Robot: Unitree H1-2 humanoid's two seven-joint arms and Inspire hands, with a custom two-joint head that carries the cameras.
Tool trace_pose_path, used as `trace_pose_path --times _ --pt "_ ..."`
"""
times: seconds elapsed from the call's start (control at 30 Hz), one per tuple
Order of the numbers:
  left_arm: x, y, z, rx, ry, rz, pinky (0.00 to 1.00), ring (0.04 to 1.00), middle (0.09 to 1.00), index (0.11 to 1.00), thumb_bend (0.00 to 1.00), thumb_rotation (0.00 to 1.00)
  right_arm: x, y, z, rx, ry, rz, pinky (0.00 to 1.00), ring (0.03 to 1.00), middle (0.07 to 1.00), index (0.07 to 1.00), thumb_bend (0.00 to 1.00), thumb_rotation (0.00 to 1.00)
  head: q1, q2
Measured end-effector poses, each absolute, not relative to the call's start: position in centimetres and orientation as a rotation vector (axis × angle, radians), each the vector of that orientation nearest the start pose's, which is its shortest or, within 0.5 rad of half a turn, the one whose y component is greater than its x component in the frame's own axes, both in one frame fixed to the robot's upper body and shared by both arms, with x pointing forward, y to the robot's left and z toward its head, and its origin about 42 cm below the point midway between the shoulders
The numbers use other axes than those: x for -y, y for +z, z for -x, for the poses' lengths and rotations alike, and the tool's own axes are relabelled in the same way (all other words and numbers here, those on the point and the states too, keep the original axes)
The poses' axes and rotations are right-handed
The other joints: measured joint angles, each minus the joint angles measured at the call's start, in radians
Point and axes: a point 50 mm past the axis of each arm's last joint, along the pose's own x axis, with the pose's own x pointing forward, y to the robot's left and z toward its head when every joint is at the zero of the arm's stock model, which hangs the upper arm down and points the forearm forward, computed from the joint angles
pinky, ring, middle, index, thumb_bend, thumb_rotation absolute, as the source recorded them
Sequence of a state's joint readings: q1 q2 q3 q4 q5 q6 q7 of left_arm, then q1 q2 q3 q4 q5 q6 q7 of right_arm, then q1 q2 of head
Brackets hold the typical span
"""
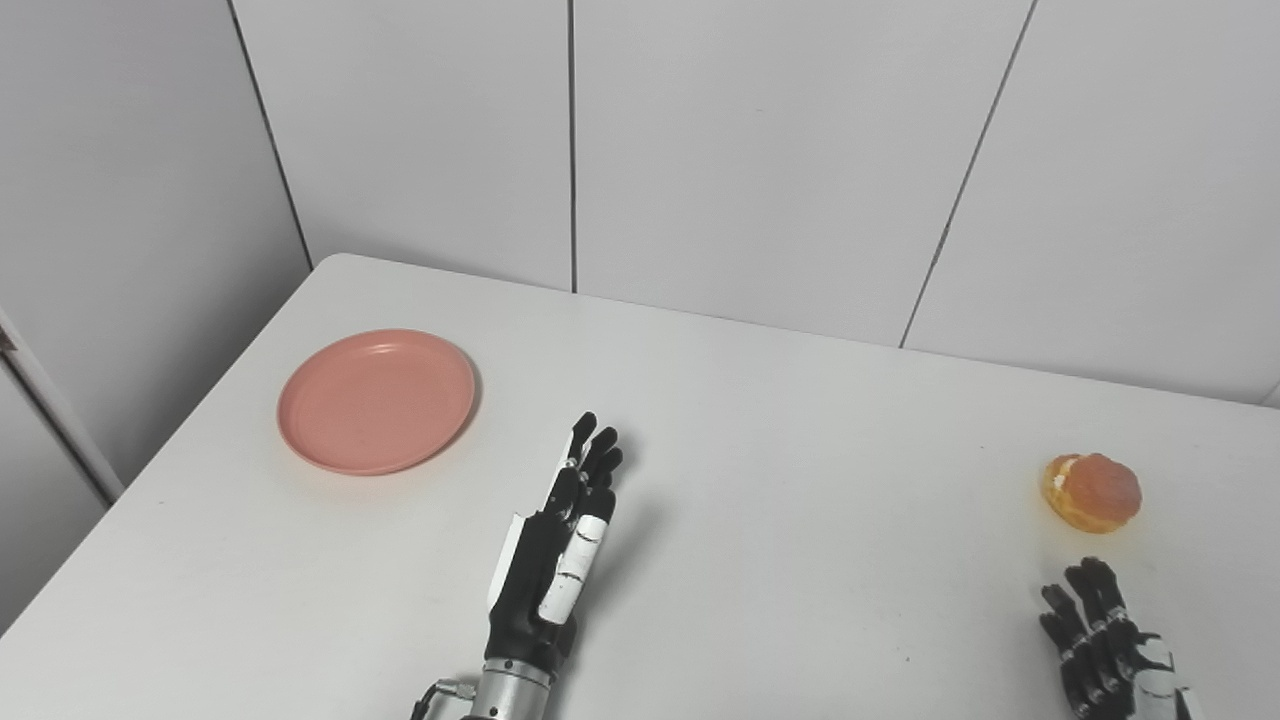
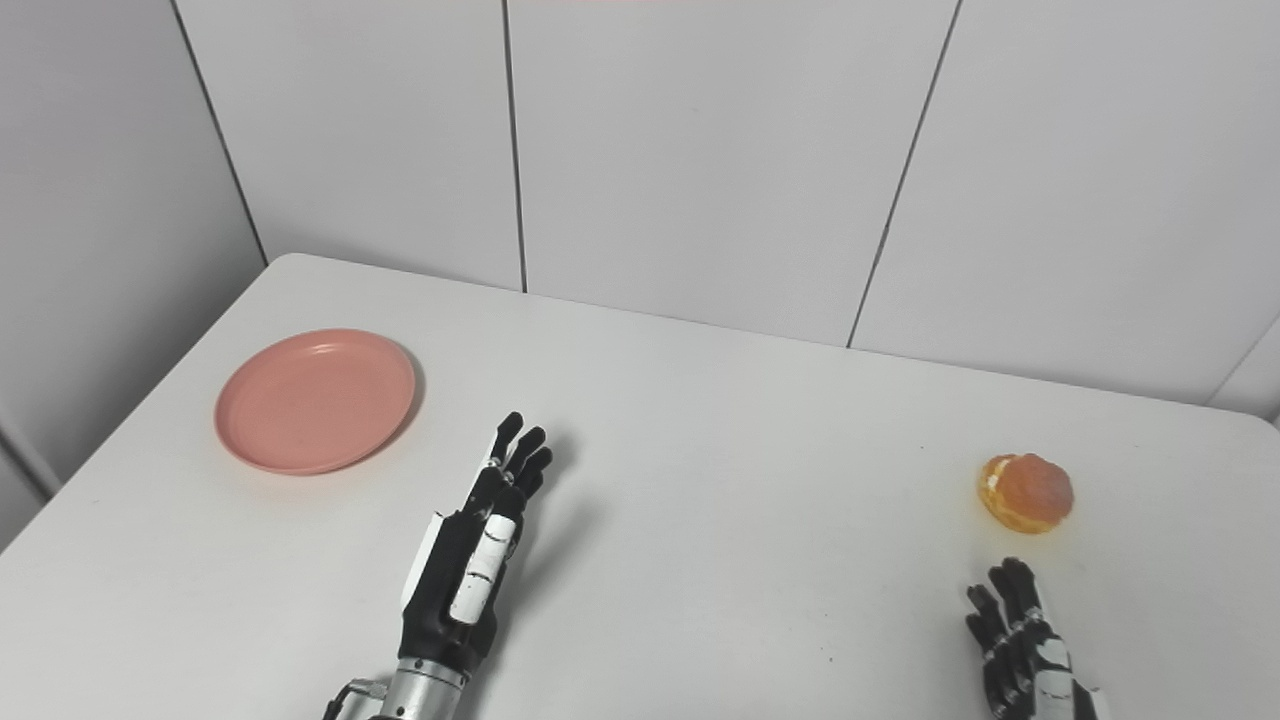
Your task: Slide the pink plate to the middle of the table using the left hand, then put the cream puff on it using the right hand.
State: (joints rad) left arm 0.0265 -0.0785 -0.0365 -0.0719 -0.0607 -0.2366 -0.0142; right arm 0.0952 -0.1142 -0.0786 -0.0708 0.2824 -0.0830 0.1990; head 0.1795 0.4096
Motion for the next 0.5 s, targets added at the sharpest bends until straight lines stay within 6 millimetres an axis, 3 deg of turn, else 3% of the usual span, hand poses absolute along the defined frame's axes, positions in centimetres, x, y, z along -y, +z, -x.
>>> trace_pose_path --times 0.2,0.37,0.5 --pt "-18.9 14.1 -28.8 0.317 -0.013 0.129 0.9 0.876 0.861 0.917 0.82 0.84 26.4 10.3 -24.8 0.092 0.104 -0.148 0.97 0.945 0.962 0.957 0.79 1.0 -0.015 -0.011" --pt "-20.7 18.9 -32.0 0.464 -0.038 0.076 0.84 0.856 0.835 0.835 0.89 0.85 26.3 10.3 -24.7 0.09 0.095 -0.144 0.95 0.928 0.944 0.941 0.79 1.0 -0.017 -0.014" --pt "-22.5 22.4 -33.8 0.559 -0.055 0.0 0.85 0.864 0.85 0.822 0.96 0.86 26.1 10.4 -24.8 0.092 0.098 -0.143 0.93 0.919 0.936 0.942 0.78 1.0 -0.023 -0.015"
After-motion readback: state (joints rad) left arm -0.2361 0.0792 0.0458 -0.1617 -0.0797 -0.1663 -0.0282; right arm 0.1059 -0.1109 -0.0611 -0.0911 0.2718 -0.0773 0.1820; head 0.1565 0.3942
